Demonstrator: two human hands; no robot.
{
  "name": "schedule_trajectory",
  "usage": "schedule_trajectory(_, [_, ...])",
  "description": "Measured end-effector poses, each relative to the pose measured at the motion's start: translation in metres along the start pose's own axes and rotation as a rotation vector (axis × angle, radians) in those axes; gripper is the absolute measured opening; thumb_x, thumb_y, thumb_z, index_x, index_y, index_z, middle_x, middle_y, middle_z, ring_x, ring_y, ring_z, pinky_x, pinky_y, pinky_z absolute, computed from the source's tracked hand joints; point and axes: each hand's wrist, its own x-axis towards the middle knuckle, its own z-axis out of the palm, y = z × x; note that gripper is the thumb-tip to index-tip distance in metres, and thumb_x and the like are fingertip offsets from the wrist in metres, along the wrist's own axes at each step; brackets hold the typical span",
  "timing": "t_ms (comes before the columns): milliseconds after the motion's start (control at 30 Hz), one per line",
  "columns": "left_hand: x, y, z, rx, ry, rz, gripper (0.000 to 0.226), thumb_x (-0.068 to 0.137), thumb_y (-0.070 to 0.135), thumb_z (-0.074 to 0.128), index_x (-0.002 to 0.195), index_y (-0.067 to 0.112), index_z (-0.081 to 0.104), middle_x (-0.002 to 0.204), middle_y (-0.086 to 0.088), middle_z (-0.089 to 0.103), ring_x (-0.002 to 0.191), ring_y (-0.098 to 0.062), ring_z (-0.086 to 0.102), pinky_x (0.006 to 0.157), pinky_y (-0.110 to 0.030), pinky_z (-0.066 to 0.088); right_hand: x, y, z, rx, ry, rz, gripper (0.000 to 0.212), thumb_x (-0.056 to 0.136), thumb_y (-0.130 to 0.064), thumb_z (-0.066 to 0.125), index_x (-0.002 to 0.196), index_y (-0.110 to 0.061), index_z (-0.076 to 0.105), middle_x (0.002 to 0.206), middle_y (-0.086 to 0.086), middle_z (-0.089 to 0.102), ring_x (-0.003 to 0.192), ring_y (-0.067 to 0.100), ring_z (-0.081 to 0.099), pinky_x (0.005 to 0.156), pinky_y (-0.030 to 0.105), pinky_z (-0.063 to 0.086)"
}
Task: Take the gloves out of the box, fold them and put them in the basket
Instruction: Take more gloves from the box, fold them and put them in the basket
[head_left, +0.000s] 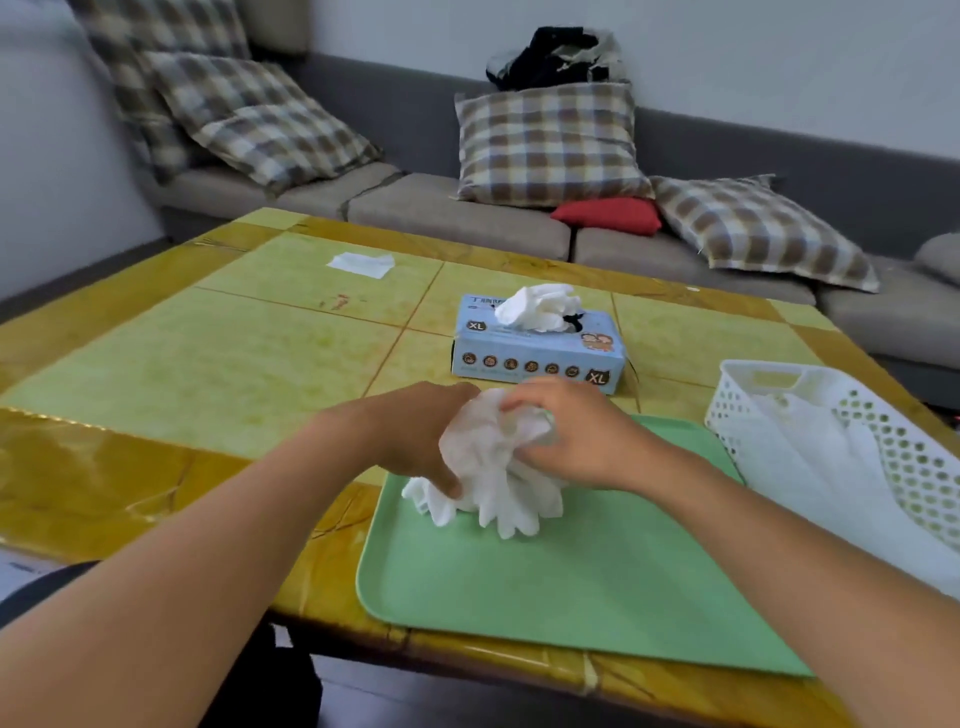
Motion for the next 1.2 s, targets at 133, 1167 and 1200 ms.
schedule_trajectory(133, [0.017,-0.004,0.006,-0.067,0.054,0.03,0.087,0.075,0.038,0.085,0.148,0.024,0.039,0.138,0.001,0.056,0.119,-0.022,0.056,0.099,-0.038,0.048,-0.004,-0.021,-0.032,0.086,-0.012,-0.036,0.056,0.072,-0.032,0.087,0.121,-0.038,0.061,0.122,-0.017,0.055,0.11,0.002,0.054,0.087,0.024,0.051])
schedule_trajectory(1167, [0.045,-0.008,0.02,0.104,0.306,-0.193,0.012,0.085,0.018,0.054,0.074,0.019,0.05,0.08,-0.003,0.06,0.069,-0.021,0.057,0.052,-0.028,0.038,-0.109,0.053,-0.05,0.478,-0.393,0.109,0.012,0.086,-0.019,0.078,0.075,-0.019,0.074,0.107,-0.007,0.074,0.103,0.014,0.07,0.089,0.031,0.057])
schedule_trajectory(1200, [0.046,-0.006,0.019,0.11,0.295,-0.202,0.01,0.085,0.019,0.054,0.075,0.02,0.05,0.082,-0.003,0.06,0.071,-0.021,0.057,0.053,-0.028,0.039,-0.111,0.054,-0.056,0.67,-0.338,0.143,0.011,0.088,-0.018,0.071,0.077,-0.016,0.072,0.112,-0.001,0.074,0.106,0.019,0.07,0.088,0.033,0.059])
